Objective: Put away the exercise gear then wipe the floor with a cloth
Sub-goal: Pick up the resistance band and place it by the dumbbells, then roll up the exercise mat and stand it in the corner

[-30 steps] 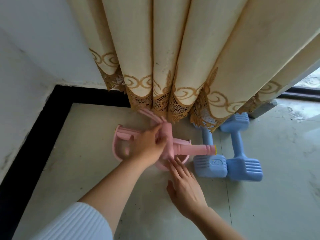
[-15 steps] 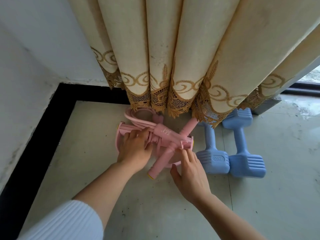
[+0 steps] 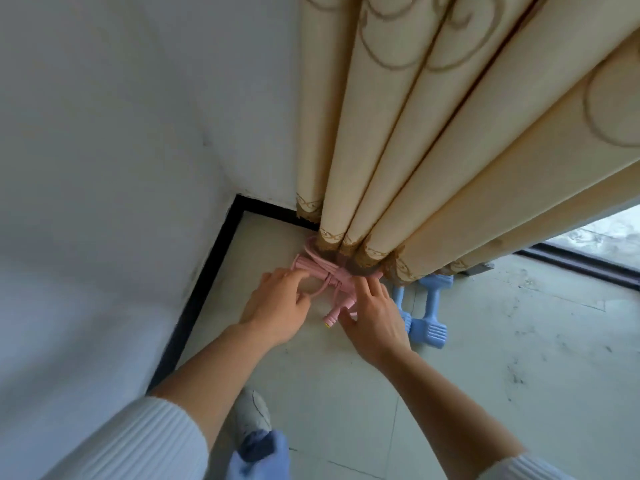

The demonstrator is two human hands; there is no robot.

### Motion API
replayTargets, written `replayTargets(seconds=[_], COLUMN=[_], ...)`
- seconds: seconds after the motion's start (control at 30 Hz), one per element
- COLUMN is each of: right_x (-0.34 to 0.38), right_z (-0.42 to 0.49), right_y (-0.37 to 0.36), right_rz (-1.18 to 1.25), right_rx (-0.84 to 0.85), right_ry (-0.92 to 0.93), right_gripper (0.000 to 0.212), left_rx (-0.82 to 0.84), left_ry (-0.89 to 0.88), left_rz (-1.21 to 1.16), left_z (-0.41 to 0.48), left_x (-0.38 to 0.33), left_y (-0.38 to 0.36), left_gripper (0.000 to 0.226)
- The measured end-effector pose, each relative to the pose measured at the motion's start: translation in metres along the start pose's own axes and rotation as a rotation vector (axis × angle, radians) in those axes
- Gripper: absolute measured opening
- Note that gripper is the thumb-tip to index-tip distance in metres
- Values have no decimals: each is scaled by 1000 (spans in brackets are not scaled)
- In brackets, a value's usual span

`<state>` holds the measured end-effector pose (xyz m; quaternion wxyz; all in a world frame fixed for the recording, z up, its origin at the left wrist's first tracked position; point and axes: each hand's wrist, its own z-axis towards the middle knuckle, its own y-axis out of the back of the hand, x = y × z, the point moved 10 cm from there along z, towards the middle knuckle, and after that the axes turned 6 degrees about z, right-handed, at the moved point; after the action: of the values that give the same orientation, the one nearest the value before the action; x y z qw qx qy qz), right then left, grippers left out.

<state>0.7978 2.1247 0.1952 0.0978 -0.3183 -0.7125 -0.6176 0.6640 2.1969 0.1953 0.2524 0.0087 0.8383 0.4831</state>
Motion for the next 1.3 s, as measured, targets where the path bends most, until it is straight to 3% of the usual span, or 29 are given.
replayTargets(seconds=[0.27, 0.53, 0.93, 1.1, 1.3], right_x=[138, 208, 264, 246, 203], right_z=[-69, -215, -541, -688, -869], right_y=[139, 197, 204, 173, 129], right_rz=[36, -124, -253, -270, -277], right_rx=[96, 362, 663, 734, 790], right_ry=[68, 407, 856, 939, 943], right_gripper=[51, 51, 49, 49, 50], left_rx=[-157, -428, -756, -847, -793], left_ry=[193, 523, 1019, 1091, 1150], left_rz=[-132, -238, -389, -443, -428], left_z=[-172, -383, -761, -902, -1084], left_x=[-24, -72, -151, -174, -202], left_y=[148, 174, 74, 0, -119], left_gripper=[39, 39, 40, 38, 39])
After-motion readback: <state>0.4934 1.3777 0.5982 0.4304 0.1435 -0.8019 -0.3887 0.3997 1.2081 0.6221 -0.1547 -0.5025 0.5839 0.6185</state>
